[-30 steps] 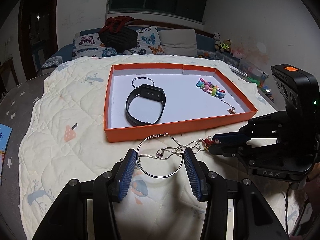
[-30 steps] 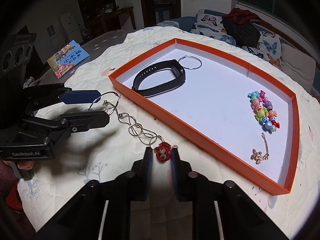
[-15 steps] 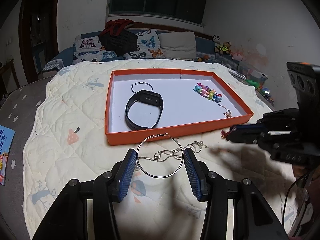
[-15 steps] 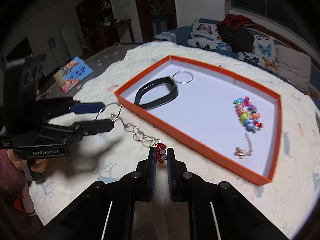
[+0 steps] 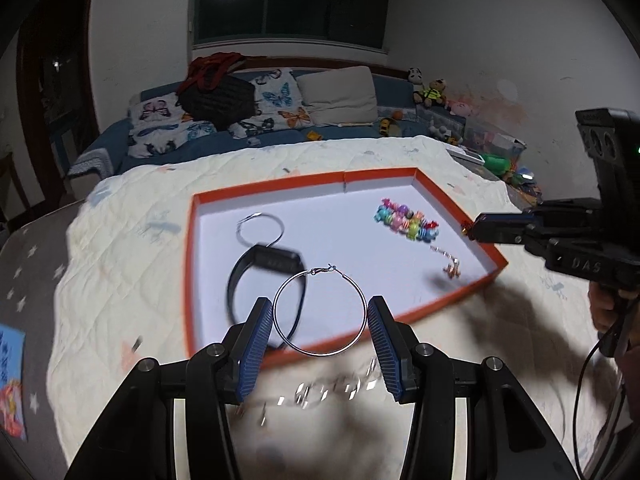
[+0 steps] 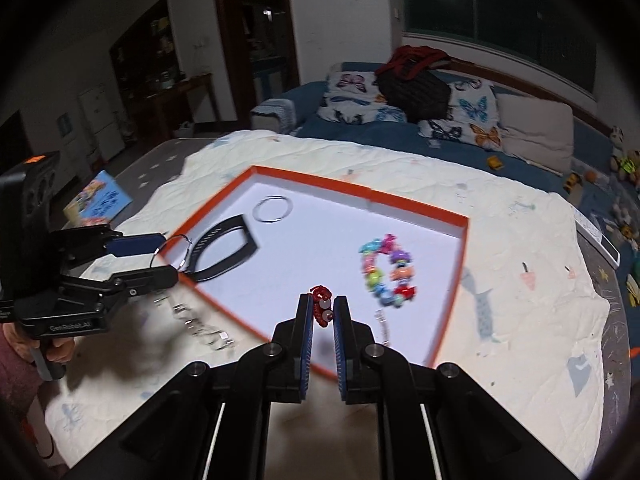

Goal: Organize jewelry
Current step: 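Carry hoop and red charm over the tray and open both tools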

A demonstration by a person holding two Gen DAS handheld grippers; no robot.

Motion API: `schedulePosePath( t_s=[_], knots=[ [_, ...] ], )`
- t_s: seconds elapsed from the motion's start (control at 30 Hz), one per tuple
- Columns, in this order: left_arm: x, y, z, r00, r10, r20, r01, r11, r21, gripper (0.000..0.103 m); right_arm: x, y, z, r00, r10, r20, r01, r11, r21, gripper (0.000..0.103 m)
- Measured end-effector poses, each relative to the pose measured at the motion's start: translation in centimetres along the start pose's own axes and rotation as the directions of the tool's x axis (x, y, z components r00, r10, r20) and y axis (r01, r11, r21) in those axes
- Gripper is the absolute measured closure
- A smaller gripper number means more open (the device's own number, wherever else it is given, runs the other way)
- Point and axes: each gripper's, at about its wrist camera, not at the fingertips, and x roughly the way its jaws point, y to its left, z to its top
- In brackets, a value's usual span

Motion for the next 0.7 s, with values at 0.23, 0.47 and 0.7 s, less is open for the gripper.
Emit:
schedulePosePath(
  t_s=[0.23, 0.47, 0.7],
  knots=[
    [4.4, -0.6, 2.1, 0.998, -0.033, -0.059, 0.035, 0.999, 0.030, 0.051, 2.3, -0.7, 0.1, 0.999, -0.015, -0.045, 0.015, 1.000, 0.004, 0.091],
    [6.9, -0.9, 2.9, 0.995, -0.059, -0.079, 0.062, 0.997, 0.036, 0.051, 3.2, -0.9, -0.3, 0.997, -0.012, -0.076, 0.012, 1.000, 0.004, 0.091],
    [8.7, -1.7, 3.1, 0.994, -0.057, -0.096, 0.064, 0.996, 0.066, 0.050, 3.7, -1.1, -0.6, 0.995, -0.010, -0.101, 0.011, 1.000, 0.005, 0.091]
  ],
)
